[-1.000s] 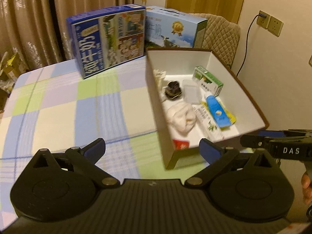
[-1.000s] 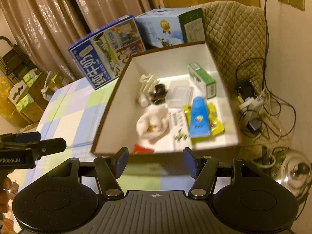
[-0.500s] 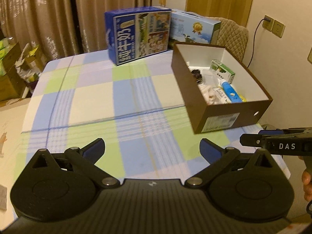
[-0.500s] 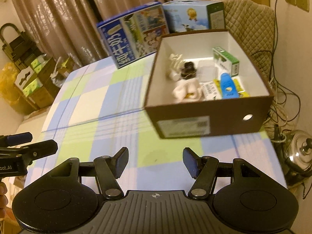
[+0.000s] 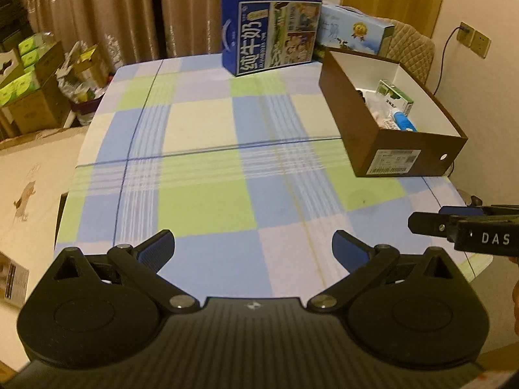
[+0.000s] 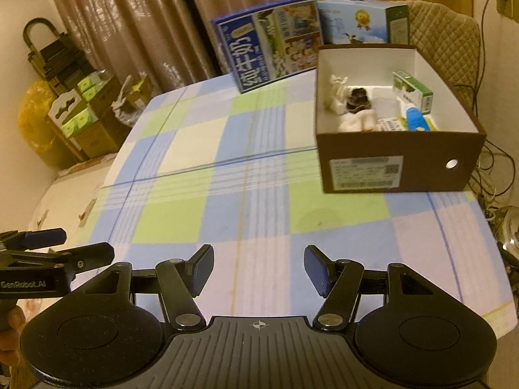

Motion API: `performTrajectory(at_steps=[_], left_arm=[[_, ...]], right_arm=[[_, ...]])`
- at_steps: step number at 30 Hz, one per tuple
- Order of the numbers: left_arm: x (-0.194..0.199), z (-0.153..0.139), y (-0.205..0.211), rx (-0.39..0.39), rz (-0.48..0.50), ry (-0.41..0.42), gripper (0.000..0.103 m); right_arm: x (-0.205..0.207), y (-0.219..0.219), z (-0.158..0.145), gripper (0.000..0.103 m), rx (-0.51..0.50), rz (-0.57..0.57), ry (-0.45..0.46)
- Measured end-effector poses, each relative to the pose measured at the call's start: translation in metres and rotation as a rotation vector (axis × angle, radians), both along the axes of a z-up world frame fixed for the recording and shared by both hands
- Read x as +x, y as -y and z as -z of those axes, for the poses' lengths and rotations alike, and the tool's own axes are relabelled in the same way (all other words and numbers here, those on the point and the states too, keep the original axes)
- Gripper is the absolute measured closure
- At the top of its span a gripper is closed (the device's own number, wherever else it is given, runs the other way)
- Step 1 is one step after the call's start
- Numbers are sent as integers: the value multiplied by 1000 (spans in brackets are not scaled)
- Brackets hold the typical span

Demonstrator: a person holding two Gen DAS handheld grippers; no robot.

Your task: Organize objects

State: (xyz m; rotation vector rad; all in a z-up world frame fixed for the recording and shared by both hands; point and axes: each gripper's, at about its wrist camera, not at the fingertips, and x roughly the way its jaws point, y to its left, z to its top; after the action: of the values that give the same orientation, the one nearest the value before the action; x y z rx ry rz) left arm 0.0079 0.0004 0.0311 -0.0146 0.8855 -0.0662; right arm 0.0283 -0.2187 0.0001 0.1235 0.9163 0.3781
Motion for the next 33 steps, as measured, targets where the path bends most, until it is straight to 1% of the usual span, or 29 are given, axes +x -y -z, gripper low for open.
performTrajectory(at_steps=[8,15,33], left_arm=[[-20,3,-21,-11,-31,-10,1],[-29,4,-30,-16,-46,-9,1],[-23,6,-33,-13,-72,-9,1]], right_arm=[[-19,-22,2,44,-11,-39,1],[-25,-33,1,44,-16,-61,5],[-19,-40,1,44,-25,-81,4]])
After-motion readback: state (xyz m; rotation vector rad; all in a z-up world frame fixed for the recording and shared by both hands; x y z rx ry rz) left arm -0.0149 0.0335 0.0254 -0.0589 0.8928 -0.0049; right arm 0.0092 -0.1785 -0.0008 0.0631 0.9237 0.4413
